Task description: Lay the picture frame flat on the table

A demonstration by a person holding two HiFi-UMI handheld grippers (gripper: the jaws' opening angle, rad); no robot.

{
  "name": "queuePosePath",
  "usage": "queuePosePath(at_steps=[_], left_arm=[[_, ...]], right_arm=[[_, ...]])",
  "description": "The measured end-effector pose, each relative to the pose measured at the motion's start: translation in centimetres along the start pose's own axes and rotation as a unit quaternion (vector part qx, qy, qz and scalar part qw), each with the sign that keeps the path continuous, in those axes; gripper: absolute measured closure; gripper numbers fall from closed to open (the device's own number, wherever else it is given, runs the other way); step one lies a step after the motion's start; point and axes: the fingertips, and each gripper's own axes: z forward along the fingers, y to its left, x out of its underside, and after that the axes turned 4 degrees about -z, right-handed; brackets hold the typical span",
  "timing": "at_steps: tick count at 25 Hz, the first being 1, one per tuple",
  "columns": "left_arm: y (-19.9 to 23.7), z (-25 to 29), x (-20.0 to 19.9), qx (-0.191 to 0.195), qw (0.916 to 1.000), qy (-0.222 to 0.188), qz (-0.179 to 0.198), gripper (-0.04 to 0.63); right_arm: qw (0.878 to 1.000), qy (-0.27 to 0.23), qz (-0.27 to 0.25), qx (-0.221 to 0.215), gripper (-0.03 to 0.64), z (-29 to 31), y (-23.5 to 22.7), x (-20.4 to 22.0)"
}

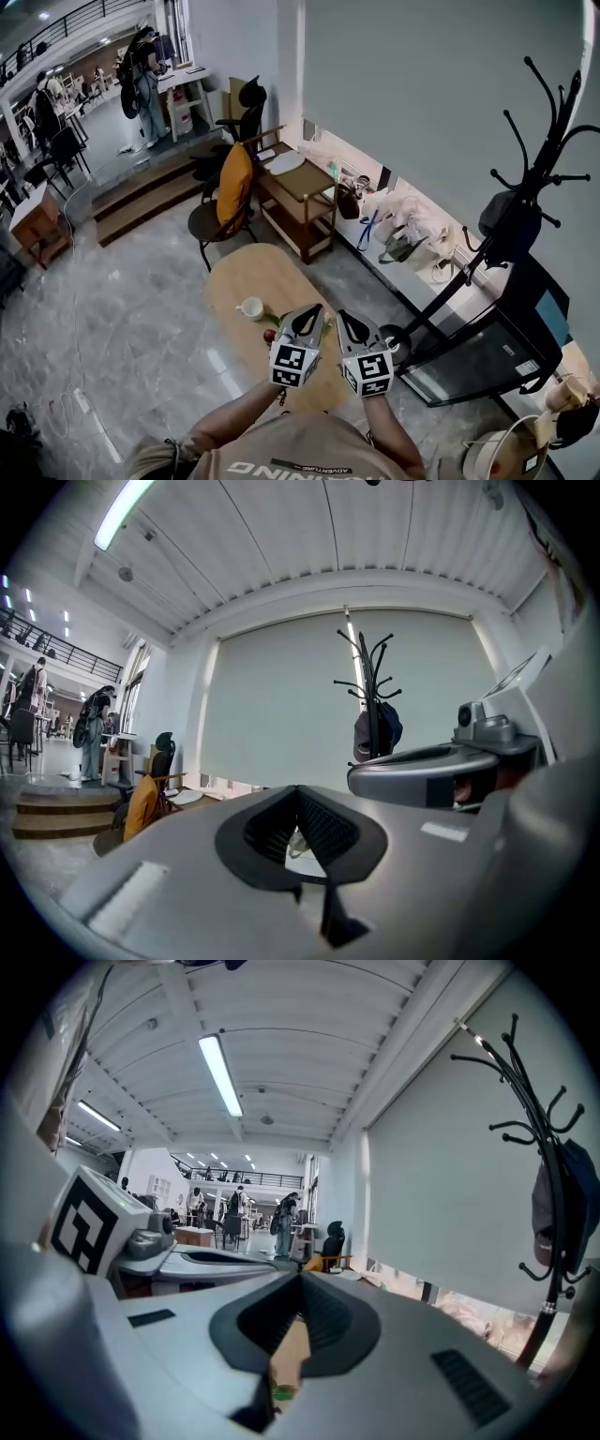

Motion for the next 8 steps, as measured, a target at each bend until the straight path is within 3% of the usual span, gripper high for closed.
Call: queuePosePath(at_steps=[8], left_arm=[[0.99,-0.69,-0.13,-0.009,0.9997,-0.003,-0.021,0.588]], right_arm=[[1.000,0.015,-0.003,-0.011,0.612,0.09,0.86,0.10]])
